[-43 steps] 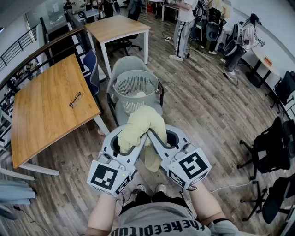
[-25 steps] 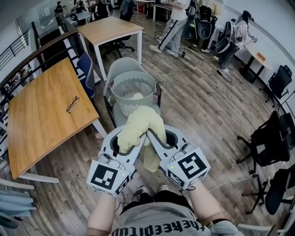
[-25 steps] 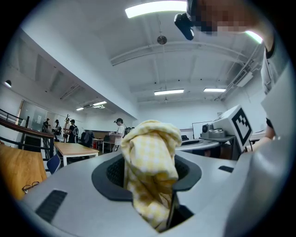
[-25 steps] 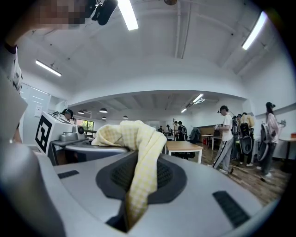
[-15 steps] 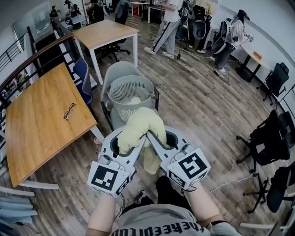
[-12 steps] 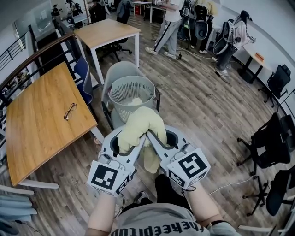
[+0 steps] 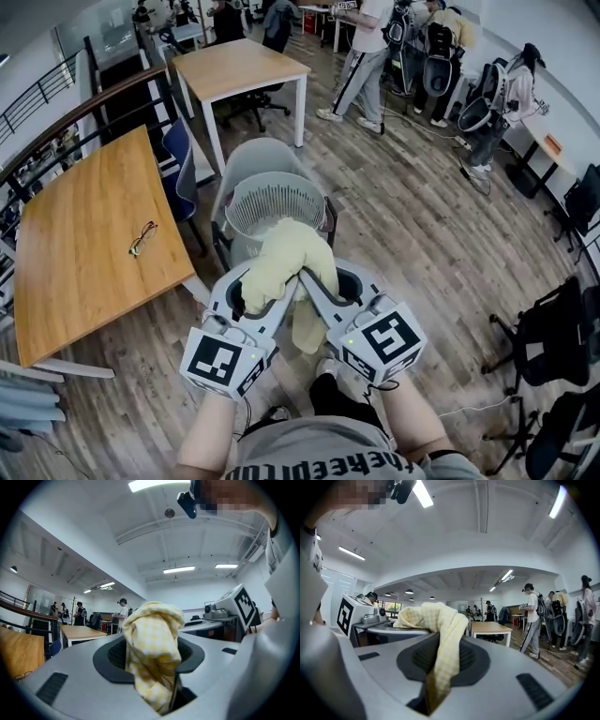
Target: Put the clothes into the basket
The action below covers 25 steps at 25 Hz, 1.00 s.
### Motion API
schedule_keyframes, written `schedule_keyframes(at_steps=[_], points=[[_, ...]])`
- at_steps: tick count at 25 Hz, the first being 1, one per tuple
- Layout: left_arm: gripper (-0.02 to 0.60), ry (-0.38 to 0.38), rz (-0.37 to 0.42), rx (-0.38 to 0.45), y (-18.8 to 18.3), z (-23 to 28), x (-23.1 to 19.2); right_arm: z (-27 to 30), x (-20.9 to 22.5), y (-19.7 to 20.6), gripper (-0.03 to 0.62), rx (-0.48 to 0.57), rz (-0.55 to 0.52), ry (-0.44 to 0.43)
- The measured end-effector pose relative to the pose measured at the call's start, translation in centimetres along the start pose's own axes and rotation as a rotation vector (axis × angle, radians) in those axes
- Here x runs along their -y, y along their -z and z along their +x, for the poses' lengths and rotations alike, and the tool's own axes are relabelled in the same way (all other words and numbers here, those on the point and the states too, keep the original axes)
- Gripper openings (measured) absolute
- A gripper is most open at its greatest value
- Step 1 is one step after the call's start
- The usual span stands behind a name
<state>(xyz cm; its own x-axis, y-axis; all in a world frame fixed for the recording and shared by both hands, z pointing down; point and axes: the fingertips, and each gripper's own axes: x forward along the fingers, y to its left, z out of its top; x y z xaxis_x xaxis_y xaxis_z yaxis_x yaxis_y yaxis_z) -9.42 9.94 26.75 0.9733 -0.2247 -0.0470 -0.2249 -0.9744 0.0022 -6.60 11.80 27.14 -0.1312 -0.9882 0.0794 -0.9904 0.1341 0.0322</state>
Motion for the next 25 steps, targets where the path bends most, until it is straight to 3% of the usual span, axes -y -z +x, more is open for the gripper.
schedule_keyframes(at_steps=[13,25], points=[[0.196,-0.116,-0.006,-0.029,0.8,8.5,-1.4,2.5,8.6,0.5,0.063,-0.014,0.013,-0.125],[0.196,-0.210,0.014,-0.046,1.6,12.0,-1.1,2.9,12.2,1.3,0.060,0.009,0.024,-0.212]])
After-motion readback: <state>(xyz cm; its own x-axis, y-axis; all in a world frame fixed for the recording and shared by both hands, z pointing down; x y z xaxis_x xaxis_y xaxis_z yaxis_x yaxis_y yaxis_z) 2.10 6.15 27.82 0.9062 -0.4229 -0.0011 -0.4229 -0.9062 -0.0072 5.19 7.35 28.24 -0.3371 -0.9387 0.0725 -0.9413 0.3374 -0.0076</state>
